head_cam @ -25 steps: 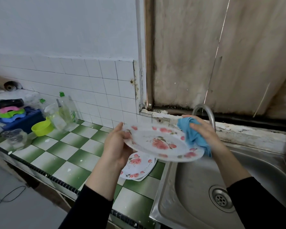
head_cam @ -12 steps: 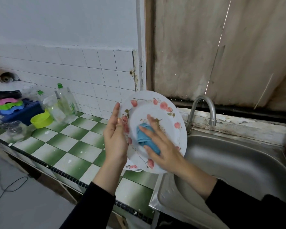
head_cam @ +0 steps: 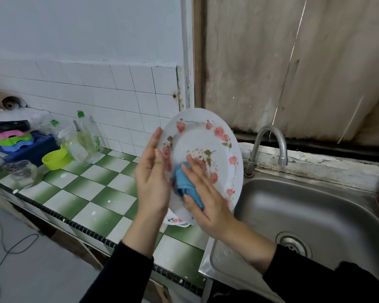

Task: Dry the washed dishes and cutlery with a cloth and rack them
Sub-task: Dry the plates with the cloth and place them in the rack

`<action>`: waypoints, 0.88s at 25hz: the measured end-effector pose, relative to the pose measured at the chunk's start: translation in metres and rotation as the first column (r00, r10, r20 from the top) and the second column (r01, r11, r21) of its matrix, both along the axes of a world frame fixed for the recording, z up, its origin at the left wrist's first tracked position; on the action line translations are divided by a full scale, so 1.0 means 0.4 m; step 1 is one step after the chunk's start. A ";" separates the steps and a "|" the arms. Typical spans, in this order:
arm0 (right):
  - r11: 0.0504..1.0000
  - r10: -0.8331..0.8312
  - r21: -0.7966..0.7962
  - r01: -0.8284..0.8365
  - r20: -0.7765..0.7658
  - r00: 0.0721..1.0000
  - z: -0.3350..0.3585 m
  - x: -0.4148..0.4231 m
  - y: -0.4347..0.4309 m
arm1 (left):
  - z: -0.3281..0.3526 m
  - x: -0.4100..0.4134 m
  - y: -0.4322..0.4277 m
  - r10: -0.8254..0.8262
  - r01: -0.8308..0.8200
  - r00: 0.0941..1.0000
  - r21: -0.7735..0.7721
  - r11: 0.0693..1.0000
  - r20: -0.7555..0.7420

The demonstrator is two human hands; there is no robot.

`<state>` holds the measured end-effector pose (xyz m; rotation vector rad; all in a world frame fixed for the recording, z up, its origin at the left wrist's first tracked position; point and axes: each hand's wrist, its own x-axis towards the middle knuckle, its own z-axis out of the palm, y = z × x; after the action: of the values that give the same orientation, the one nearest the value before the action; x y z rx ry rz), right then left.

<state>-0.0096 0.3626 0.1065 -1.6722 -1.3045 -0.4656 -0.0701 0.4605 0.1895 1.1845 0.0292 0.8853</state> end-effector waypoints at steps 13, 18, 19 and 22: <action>0.992 -0.068 0.103 0.077 -0.087 0.994 0.080 0.008 0.021 | 0.008 0.010 -0.038 0.034 -0.036 0.999 0.093 0.995 0.028; 0.829 -0.446 0.104 0.550 -0.471 0.761 0.008 0.200 -0.078 | 0.006 -0.022 -0.008 -0.001 0.002 1.000 0.183 0.983 -0.007; 0.782 -0.463 0.129 0.610 -0.533 0.708 0.044 0.230 -0.079 | -0.003 -0.023 -0.026 -0.027 0.034 0.999 0.224 0.974 -0.033; 0.846 -0.332 0.238 0.477 -0.465 0.821 0.143 0.188 -0.015 | -0.022 -0.014 -0.072 -0.024 0.047 0.997 0.318 0.947 -0.077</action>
<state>0.0656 0.3565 0.1636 -1.6328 -0.5088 -0.5272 -0.0756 0.4319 0.1806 1.5153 -0.0798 0.8349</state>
